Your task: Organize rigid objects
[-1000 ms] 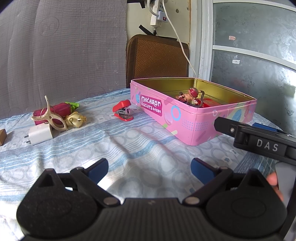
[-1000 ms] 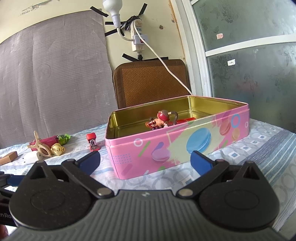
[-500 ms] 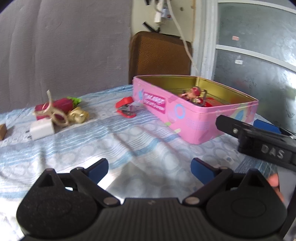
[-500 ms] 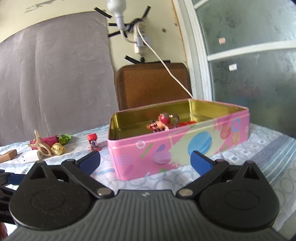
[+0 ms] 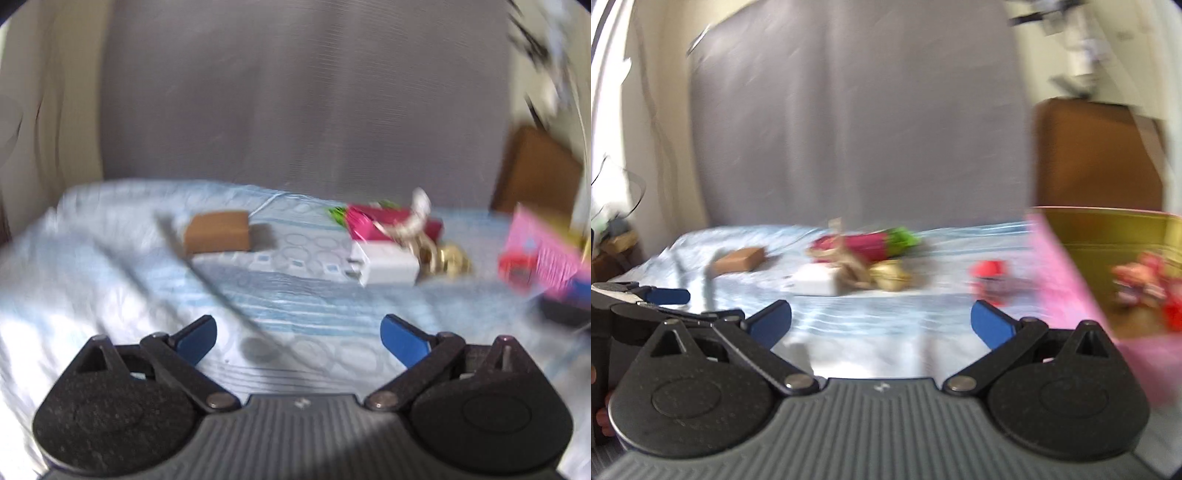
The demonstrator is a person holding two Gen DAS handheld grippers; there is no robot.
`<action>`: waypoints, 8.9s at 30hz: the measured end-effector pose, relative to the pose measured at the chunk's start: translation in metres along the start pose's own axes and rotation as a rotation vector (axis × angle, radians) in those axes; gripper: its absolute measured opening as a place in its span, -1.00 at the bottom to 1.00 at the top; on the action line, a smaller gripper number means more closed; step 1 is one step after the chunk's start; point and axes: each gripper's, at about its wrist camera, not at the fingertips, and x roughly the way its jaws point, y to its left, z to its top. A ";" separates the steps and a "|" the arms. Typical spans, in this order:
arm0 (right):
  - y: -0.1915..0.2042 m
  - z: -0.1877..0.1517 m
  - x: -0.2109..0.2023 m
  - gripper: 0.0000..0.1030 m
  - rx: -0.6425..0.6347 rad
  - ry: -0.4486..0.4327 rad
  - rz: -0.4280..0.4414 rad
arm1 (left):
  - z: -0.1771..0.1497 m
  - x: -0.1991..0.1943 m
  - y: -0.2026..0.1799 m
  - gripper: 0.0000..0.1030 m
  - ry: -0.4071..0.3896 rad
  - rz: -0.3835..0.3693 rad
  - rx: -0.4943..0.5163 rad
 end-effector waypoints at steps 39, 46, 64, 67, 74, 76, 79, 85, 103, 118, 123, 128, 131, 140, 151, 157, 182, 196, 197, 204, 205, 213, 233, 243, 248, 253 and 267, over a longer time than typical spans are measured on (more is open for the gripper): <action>0.040 -0.037 -0.004 0.07 -0.185 0.224 0.162 | 0.000 -0.001 0.008 0.93 -0.041 0.006 -0.032; 0.035 -0.057 -0.040 0.08 -0.200 0.198 0.151 | -0.002 -0.002 0.000 0.93 -0.051 0.001 0.013; 0.015 -0.069 -0.071 0.48 -0.210 0.169 0.165 | -0.020 -0.033 -0.033 0.73 0.195 -0.346 -0.021; 0.017 -0.067 -0.069 0.49 -0.223 0.163 0.173 | -0.023 -0.035 -0.044 0.57 0.264 -0.419 -0.058; 0.022 -0.067 -0.051 0.30 -0.243 0.201 0.190 | -0.039 -0.031 -0.083 0.09 0.351 -0.426 0.004; 0.019 -0.067 -0.050 0.09 -0.214 0.203 0.197 | -0.034 -0.027 -0.090 0.03 0.360 -0.428 -0.014; 0.015 -0.066 -0.060 0.09 -0.224 0.144 0.147 | -0.020 -0.030 -0.107 0.00 0.335 -0.461 0.002; -0.021 -0.042 -0.091 0.09 -0.215 -0.022 -0.009 | 0.023 -0.033 -0.182 0.01 0.233 -0.551 0.120; -0.163 -0.028 -0.103 0.09 -0.067 -0.048 -0.301 | 0.022 0.021 -0.346 0.02 0.262 -0.660 0.287; -0.152 -0.035 -0.132 0.48 -0.060 -0.177 -0.401 | 0.024 -0.010 -0.307 0.50 0.117 -0.576 0.305; -0.132 -0.031 -0.139 0.57 -0.062 -0.253 -0.392 | 0.029 -0.021 -0.257 0.63 0.050 -0.504 0.268; -0.107 -0.026 -0.134 0.57 -0.075 -0.282 -0.330 | 0.028 -0.020 -0.198 0.68 0.029 -0.356 0.241; -0.090 -0.025 -0.123 0.57 -0.096 -0.264 -0.279 | 0.023 -0.012 -0.162 0.68 0.048 -0.261 0.211; -0.041 -0.032 -0.081 0.57 -0.138 -0.144 -0.111 | 0.000 0.010 -0.075 0.68 0.096 -0.090 0.129; -0.019 -0.027 -0.038 0.58 -0.095 -0.039 -0.064 | -0.008 0.015 -0.037 0.68 0.068 -0.030 0.050; -0.020 -0.024 -0.018 0.59 -0.046 0.016 -0.045 | -0.008 0.012 -0.037 0.74 0.048 -0.031 0.053; -0.027 -0.025 0.003 0.59 0.025 0.057 -0.016 | -0.008 0.012 -0.037 0.83 0.052 -0.061 0.051; -0.023 -0.018 0.014 0.59 -0.032 0.073 -0.027 | -0.008 0.013 -0.037 0.84 0.058 -0.066 0.048; -0.023 -0.015 0.016 0.59 -0.046 0.067 -0.037 | -0.008 0.013 -0.037 0.84 0.057 -0.067 0.051; -0.032 0.006 0.051 0.59 -0.059 0.063 -0.061 | -0.008 0.010 -0.041 0.84 0.030 -0.080 0.077; -0.033 0.009 0.058 0.59 -0.066 0.067 -0.063 | -0.008 0.010 -0.041 0.83 0.026 -0.083 0.078; -0.038 0.026 0.136 0.46 -0.138 0.193 -0.075 | -0.007 0.011 -0.039 0.82 0.025 -0.104 0.063; -0.002 -0.033 0.002 -0.28 -0.271 0.210 0.123 | -0.006 0.012 -0.035 0.81 0.042 -0.122 0.046; 0.003 -0.069 -0.062 -0.28 -0.267 0.162 0.100 | -0.010 0.013 -0.046 0.81 0.085 -0.117 0.110; 0.002 -0.074 -0.072 -0.27 -0.261 0.152 0.103 | -0.017 0.003 -0.052 0.81 0.123 -0.143 0.101; 0.000 -0.076 -0.083 -0.07 -0.257 0.135 0.112 | -0.024 -0.016 -0.060 0.80 0.181 -0.227 0.053; -0.007 -0.078 -0.086 0.03 -0.224 0.134 0.113 | -0.034 -0.036 -0.117 0.32 0.408 -0.437 0.056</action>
